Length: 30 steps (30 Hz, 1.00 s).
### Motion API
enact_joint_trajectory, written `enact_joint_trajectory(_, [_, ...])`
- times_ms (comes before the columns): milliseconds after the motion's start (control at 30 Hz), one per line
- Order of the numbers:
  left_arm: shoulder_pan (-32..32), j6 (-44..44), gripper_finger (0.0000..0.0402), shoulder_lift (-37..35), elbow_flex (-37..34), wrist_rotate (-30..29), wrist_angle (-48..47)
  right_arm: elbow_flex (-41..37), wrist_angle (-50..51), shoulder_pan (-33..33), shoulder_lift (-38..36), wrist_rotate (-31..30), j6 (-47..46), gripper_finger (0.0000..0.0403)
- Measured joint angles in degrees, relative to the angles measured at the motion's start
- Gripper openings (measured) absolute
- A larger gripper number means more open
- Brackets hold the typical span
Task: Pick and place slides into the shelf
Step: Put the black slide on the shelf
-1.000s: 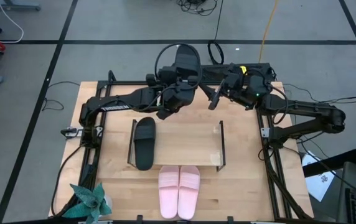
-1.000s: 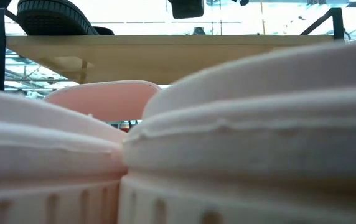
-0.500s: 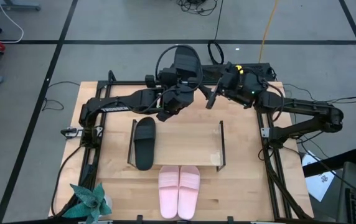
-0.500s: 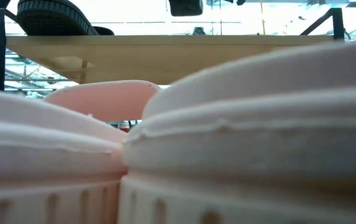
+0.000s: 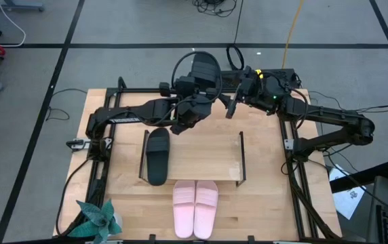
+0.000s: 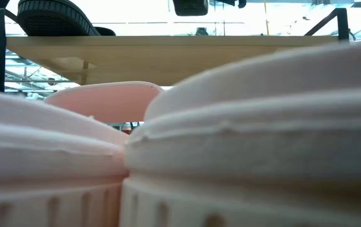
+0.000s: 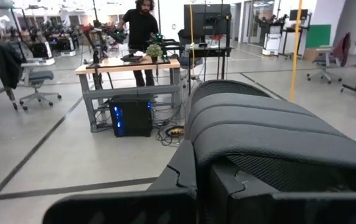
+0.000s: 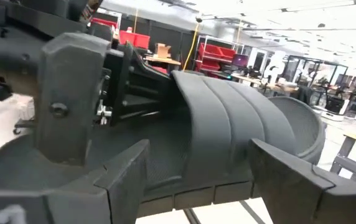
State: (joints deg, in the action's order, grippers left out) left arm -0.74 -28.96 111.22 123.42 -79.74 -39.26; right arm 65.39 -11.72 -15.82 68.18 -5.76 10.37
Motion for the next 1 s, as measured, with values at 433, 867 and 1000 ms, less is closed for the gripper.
enact_joint_trajectory(433, [-0.82,1.92,0.0000,0.00,0.00,0.90,-0.64,0.00,0.61,-2.68,-0.09,3.18,1.26,0.0263])
enact_joint_trajectory(867, [-1.47,3.22,0.0000,0.00,-0.04,2.64,-0.57,0.02,1.33,-5.13,-0.22,4.72,0.25,0.0239])
enact_joint_trajectory(1000, [-1.45,3.23,0.0000,0.00,-0.04,2.88,-0.59,0.04,1.42,-5.13,-0.22,4.74,0.44,0.0212])
